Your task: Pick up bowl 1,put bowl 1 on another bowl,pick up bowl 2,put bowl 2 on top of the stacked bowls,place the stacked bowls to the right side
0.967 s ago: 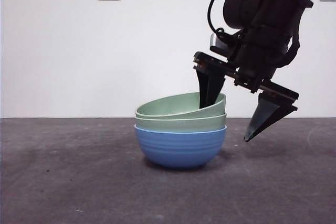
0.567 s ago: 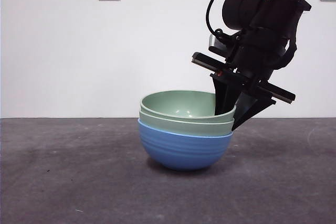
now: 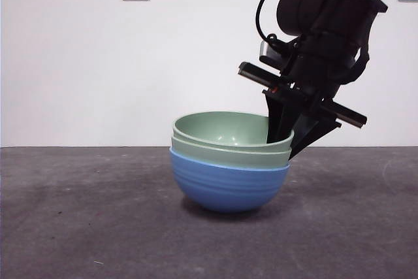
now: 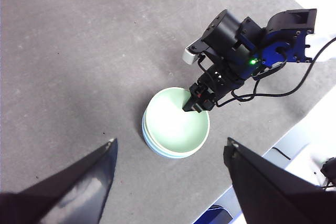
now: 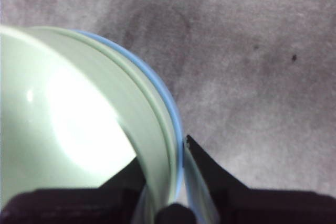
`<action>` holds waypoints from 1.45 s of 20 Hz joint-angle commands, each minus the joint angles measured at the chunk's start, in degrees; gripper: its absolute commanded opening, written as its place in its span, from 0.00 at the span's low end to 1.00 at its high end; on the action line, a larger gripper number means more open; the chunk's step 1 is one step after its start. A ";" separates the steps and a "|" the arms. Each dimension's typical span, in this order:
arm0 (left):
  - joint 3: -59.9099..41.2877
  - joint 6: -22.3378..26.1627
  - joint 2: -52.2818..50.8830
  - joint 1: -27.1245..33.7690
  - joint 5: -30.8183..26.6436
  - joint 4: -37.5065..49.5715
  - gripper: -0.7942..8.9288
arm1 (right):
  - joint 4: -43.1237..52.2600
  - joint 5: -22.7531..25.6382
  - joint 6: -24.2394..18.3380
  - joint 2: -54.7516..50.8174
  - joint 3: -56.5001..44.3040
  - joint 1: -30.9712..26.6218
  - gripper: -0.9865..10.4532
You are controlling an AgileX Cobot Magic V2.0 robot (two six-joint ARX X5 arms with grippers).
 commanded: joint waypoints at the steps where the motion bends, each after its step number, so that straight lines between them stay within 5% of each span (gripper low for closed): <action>1: -0.09 1.42 -0.07 -0.26 -0.11 -2.43 0.44 | 0.33 0.20 0.39 -2.86 -0.11 -1.03 0.08; 15: -0.09 1.99 -0.07 -0.26 -0.02 -2.49 0.44 | 2.08 7.76 -2.73 -5.05 -0.11 -19.74 0.08; 25: -0.09 1.99 -0.07 -0.26 -0.04 -2.49 0.44 | 2.71 7.54 -3.54 0.74 -0.11 -21.18 0.08; 29: -0.09 1.99 0.02 -0.26 -0.02 -2.49 0.44 | 2.23 7.34 -3.52 0.74 -0.11 -21.20 0.27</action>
